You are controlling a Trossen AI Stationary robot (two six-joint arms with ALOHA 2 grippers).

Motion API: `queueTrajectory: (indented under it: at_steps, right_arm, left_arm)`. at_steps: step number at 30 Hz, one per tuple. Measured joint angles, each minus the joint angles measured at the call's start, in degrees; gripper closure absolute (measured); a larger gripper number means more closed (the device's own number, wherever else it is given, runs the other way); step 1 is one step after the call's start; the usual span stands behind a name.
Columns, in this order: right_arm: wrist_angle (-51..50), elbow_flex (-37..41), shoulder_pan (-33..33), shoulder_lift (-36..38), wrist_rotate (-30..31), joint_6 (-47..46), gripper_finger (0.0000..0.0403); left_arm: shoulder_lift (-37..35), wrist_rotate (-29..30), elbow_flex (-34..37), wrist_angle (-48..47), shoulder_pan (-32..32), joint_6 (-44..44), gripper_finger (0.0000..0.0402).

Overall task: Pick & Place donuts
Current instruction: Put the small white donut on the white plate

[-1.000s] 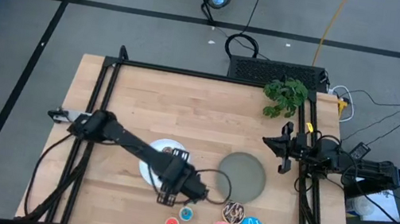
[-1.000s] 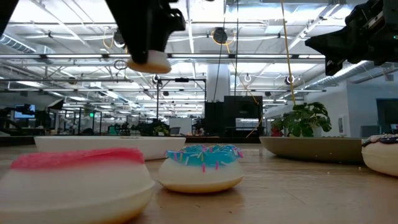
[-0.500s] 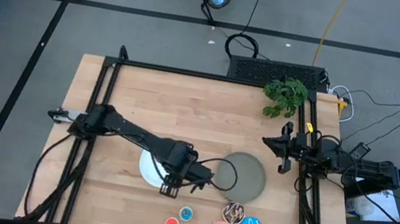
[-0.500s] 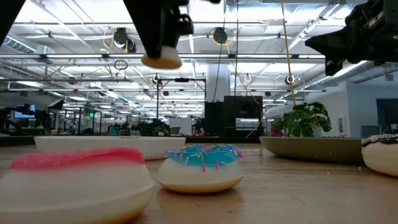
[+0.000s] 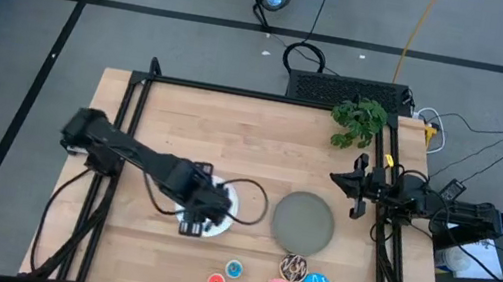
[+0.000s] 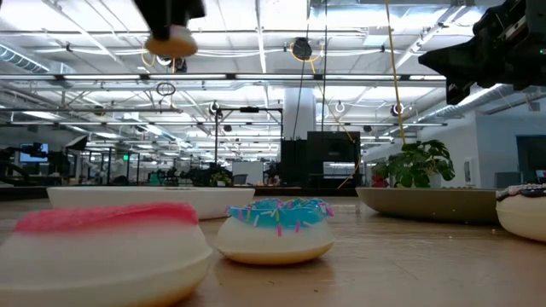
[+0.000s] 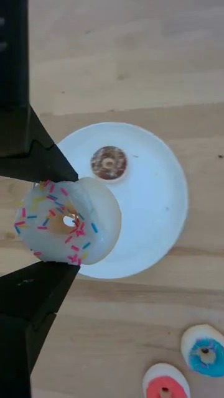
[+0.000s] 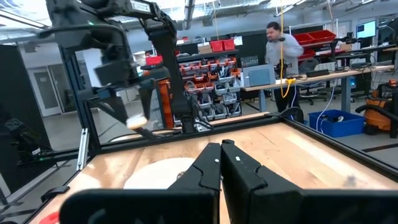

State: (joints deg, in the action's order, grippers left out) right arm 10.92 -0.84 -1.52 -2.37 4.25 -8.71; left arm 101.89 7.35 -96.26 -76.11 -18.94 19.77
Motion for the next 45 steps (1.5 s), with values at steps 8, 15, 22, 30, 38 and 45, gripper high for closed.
queueTrajectory:
  at_steps: [8,15,22,30,38,45]
  right_arm:
    - [0.3,0.0,0.0,0.0,0.1,0.4,0.0403]
    - [0.7,0.0,0.0,0.0,0.2,0.4,0.0403]
    - [0.7,0.0,0.0,0.0,0.2,0.4,0.0403]
    - [0.8,0.0,0.0,-0.2,0.2,0.4,0.0403]
    - [0.9,0.0,0.0,-0.2,0.2,0.4,0.0403]
    - [0.9,0.0,0.0,-0.2,0.2,0.4,0.0403]
  left_arm:
    - [-11.7,0.2,20.0,13.2,0.1,8.6,0.0202]
    - [-11.8,-0.9,25.5,15.2,-0.1,14.9,0.0202]
    - [-10.2,-1.6,26.7,21.8,-1.1,14.6,0.0202]
    - [-6.5,-2.2,26.7,23.3,-0.5,12.2,0.0202]
    - [-5.0,-2.6,26.7,23.1,-0.5,9.4,0.0202]
    - [-5.0,-2.4,26.7,23.1,-0.3,9.4,0.0202]
